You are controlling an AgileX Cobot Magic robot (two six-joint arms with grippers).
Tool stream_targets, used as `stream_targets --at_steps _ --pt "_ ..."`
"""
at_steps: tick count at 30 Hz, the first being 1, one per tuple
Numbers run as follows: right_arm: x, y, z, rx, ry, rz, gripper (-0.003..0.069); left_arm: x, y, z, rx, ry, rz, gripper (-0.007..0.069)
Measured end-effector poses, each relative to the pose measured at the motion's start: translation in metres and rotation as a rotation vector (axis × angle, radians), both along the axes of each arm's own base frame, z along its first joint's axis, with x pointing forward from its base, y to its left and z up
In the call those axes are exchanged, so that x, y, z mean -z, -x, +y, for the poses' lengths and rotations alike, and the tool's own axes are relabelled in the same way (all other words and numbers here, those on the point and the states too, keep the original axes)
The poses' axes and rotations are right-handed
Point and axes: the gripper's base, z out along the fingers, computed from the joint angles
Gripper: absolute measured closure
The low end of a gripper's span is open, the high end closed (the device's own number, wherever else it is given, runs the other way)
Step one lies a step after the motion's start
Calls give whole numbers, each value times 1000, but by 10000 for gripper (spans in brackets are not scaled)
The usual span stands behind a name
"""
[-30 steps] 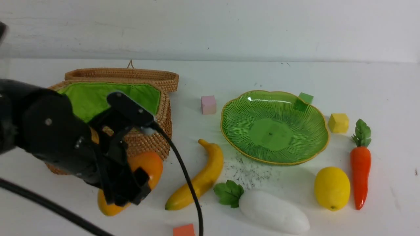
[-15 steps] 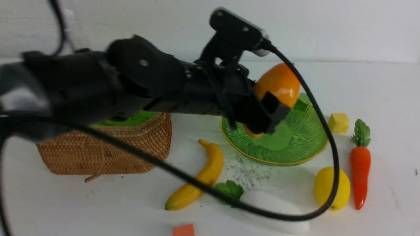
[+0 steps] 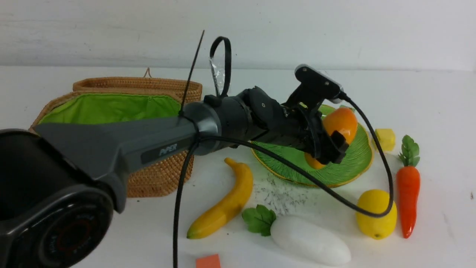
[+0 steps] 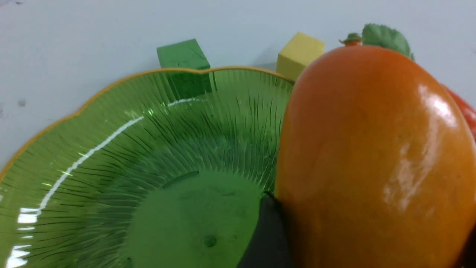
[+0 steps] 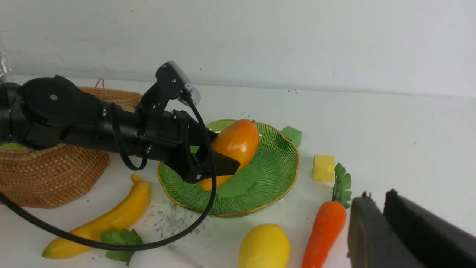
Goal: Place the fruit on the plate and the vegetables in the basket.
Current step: Grab the mango with your left arm and place it on the right plate, then use the left arm to grab a banana and put it into the right plate
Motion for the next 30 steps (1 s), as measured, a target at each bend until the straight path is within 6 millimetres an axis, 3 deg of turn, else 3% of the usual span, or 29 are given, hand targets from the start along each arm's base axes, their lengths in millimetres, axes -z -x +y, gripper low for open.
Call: stream_targets --at_steps 2,6,10,17,19,22,25,26,27,30 --pt "1 0 0 0 2 8 584 8 -3 0 -14 -10 -3 45" --pt "1 0 0 0 2 10 584 7 -4 0 -19 -9 -13 5" --pt "1 0 0 0 2 10 580 -9 0 1 -5 10 -22 -6" --pt "1 0 0 0 2 10 574 -57 17 6 57 63 -28 19" --pt "1 0 0 0 2 11 573 -70 24 8 67 89 19 69" --pt "3 1 0 -3 4 35 570 -97 45 18 87 92 138 224" --pt "6 2 1 -10 3 74 570 -118 65 33 72 17 255 435" --pt "8 3 1 -15 0 92 570 -129 74 45 37 -48 286 551" --pt "9 3 1 -17 0 103 570 -134 82 55 12 -113 323 606" --pt "11 4 3 -31 -11 135 568 -145 96 79 -105 -245 395 638"
